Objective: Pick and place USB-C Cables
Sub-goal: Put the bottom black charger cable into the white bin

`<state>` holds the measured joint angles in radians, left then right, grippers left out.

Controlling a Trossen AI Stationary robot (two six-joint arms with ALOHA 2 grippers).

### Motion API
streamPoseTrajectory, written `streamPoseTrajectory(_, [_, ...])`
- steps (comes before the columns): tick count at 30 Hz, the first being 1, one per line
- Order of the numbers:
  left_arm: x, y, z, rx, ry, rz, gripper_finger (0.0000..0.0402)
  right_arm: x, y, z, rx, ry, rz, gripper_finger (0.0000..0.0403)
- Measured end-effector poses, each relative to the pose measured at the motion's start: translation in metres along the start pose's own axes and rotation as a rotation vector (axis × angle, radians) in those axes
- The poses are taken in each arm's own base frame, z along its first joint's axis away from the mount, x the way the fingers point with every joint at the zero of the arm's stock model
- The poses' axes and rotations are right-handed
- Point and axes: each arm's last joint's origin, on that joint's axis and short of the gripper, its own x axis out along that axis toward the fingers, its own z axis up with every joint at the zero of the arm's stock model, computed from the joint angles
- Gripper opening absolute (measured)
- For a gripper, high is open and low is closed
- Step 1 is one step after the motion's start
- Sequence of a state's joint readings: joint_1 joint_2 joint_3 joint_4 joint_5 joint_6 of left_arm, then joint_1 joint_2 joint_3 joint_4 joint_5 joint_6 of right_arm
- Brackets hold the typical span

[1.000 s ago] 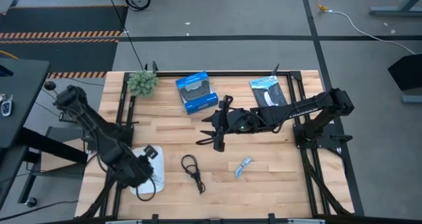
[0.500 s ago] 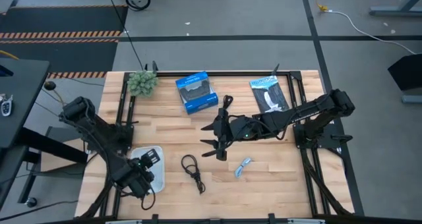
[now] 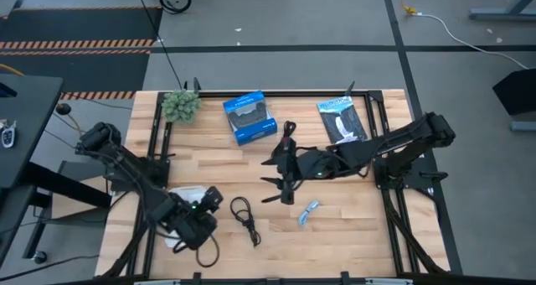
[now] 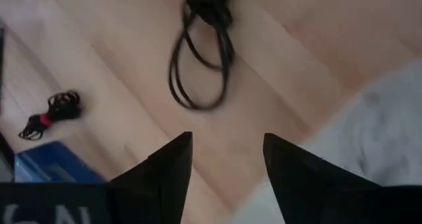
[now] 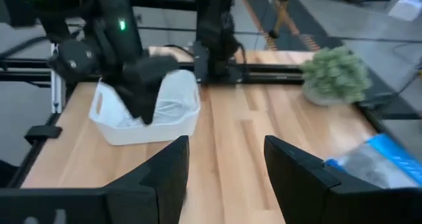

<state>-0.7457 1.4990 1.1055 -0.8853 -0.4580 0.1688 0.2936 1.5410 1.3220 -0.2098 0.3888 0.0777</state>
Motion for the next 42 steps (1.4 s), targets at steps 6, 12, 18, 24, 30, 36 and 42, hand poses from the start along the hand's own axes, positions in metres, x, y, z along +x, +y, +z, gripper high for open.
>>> streamPoseTrajectory(6, [0.019, 0.021, 0.009, -0.144, -0.157, 0.018, 0.0198, -0.02, 0.007, -0.007, -0.057, 0.026, -0.123, 0.0203])
streamPoseTrajectory(12, [0.049, 0.044, 0.015, -0.211, -0.223, -0.075, 0.0254, -0.034, 0.004, -0.012, -0.056, 0.009, -0.18, 0.0203])
streamPoseTrajectory(18, [0.088, 0.048, 0.021, -0.129, -0.236, -0.138, 0.0291, -0.043, -0.001, -0.016, -0.041, -0.011, -0.181, 0.0203])
streamPoseTrajectory(24, [0.118, 0.043, 0.028, -0.082, -0.228, -0.24, 0.0293, -0.049, -0.005, -0.021, -0.025, -0.046, -0.181, 0.0203])
streamPoseTrajectory(30, [0.137, 0.04, 0.036, 0.032, -0.2, -0.248, 0.0293, -0.051, -0.007, -0.022, -0.02, -0.078, -0.184, 0.0203])
streamPoseTrajectory(36, [0.14, 0.037, 0.036, 0.069, -0.198, -0.27, 0.0261, -0.05, -0.007, -0.024, -0.02, -0.07, -0.189, 0.0203])
streamPoseTrajectory(42, [0.136, 0.039, 0.036, 0.067, -0.21, -0.272, 0.0181, -0.05, -0.006, -0.023, -0.007, -0.075, -0.188, 0.0203])
